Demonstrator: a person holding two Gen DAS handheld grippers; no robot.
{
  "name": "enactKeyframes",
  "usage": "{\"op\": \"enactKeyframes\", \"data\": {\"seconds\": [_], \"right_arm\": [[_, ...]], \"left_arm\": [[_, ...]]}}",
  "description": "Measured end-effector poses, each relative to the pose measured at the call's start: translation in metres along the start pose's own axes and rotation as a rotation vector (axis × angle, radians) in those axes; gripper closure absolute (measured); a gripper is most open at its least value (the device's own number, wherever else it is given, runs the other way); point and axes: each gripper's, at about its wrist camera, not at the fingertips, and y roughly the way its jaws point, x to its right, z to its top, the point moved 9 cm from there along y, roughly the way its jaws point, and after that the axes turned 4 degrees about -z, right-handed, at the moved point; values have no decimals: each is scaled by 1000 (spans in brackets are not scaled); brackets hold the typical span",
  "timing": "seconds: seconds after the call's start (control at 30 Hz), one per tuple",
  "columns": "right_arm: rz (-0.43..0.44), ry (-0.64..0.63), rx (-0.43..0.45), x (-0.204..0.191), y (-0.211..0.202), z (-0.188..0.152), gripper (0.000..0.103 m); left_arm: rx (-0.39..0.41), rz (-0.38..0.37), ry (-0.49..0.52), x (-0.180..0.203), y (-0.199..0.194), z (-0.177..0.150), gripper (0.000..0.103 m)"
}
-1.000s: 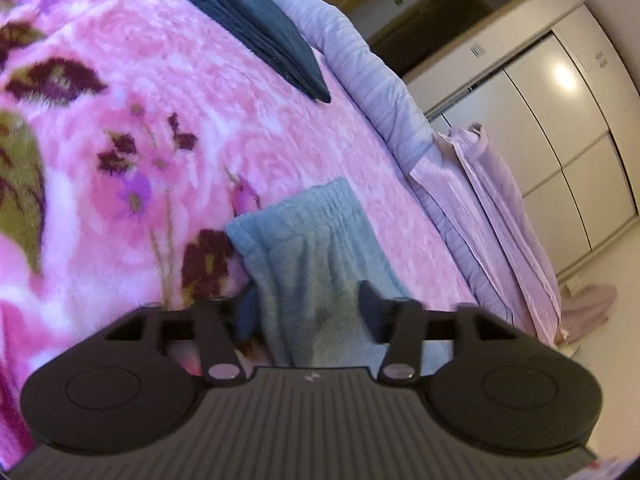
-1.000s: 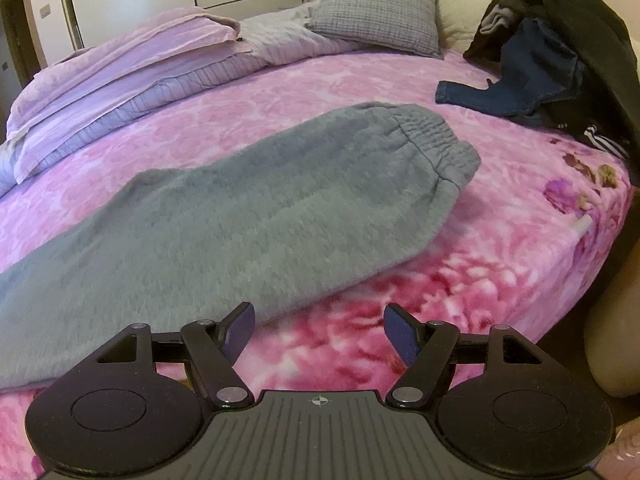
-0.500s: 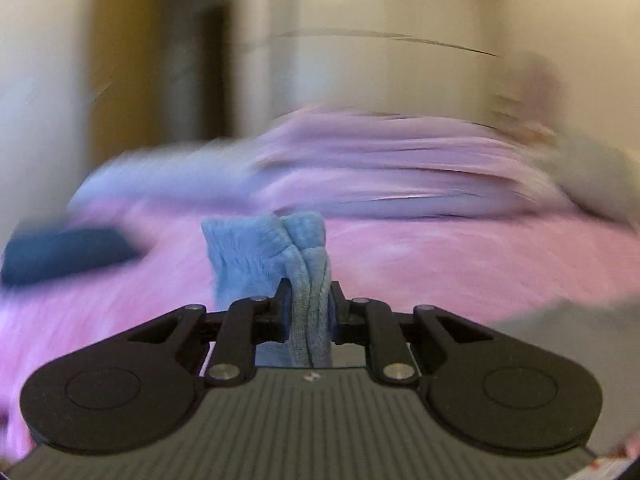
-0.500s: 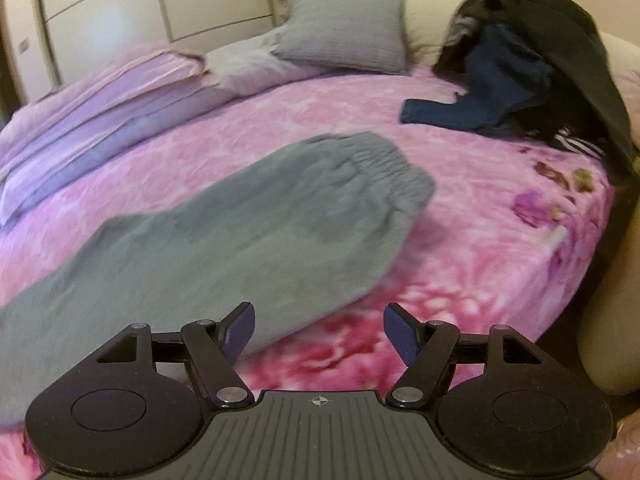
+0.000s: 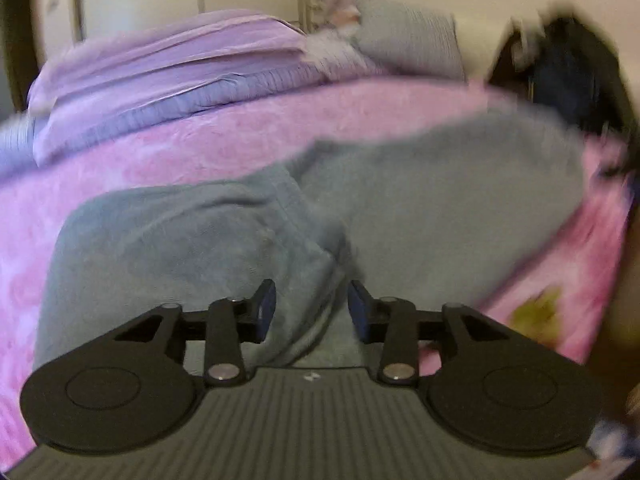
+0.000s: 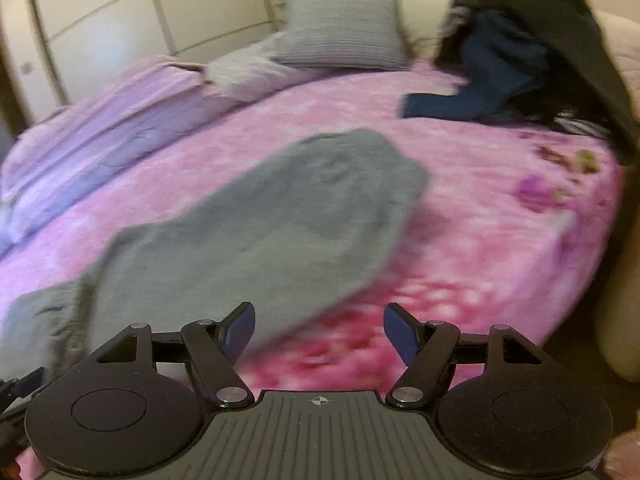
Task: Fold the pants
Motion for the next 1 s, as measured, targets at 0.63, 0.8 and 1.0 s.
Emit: {"op": "enactKeyframes", "data": {"seconds": [0.63,0.8,1.0], "right_arm": [[575,186,-263,-217,82,-48,81],[518,1,118,-201,20,-9,82],[332,48,-69,-152,64,-44,82]], "left_arm": [[39,226,-688,-204,-125,-62,69],[57,133,-650,-191,-111,-47,74],[14,81,-606,-171,-80,-39,80]]}}
